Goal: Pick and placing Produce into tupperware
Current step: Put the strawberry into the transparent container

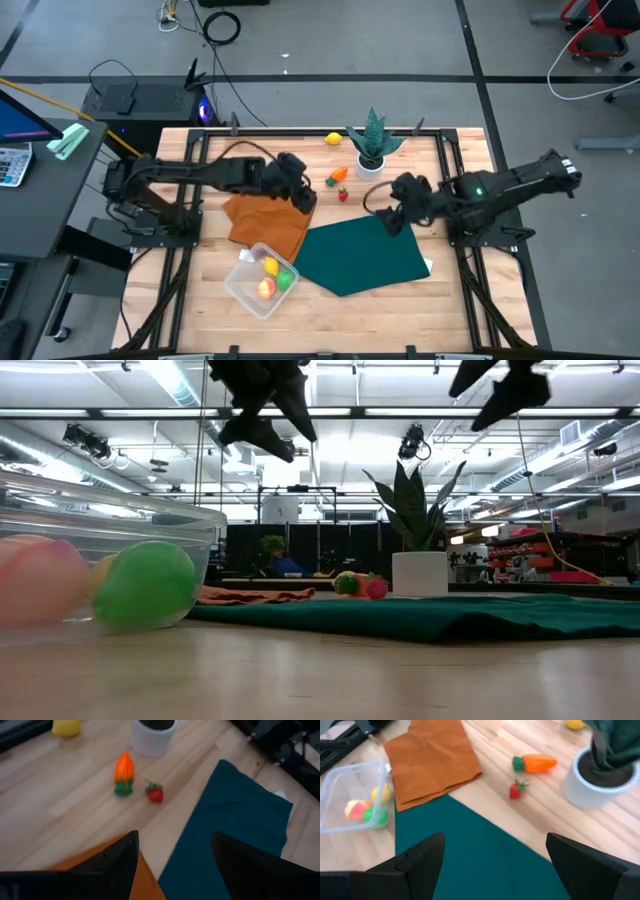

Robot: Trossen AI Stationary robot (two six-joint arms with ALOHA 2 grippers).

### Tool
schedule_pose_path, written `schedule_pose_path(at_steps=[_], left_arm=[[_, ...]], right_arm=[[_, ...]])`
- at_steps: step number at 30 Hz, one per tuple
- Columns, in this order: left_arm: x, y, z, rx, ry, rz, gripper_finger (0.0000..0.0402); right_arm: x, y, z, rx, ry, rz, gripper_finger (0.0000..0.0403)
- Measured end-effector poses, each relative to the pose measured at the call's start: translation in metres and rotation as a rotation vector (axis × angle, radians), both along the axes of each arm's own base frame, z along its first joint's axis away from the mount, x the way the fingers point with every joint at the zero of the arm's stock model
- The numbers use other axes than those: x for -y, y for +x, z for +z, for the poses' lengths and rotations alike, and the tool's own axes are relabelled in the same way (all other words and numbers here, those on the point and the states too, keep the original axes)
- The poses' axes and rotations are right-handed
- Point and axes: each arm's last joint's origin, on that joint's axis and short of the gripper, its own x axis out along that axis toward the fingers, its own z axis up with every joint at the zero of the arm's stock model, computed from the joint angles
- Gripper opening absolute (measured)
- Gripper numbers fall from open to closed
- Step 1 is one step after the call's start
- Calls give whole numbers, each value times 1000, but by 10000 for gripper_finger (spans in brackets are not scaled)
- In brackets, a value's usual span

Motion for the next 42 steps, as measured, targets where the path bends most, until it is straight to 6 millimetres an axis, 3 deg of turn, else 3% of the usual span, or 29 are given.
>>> schedule_pose_path(at_steps=[11,20,29,34,38,42], left_arm=[[-40,2,8,86,45,58,249],[-55,-1,8,82,50,92,240],[-70,-5,7,68,39,-39,238],[-73,-6,7,62,50,-52,234],[-73,-6,7,61,51,-98,235],[-73,-6,7,50,74,-134,232]], right_arm=[[51,22,16,137,-41,188,313],[86,21,19,175,-19,131,313],[113,27,40,446,-15,77,313],[132,23,40,468,-2,-15,313],[134,22,40,469,36,37,313],[123,23,33,399,74,151,313]])
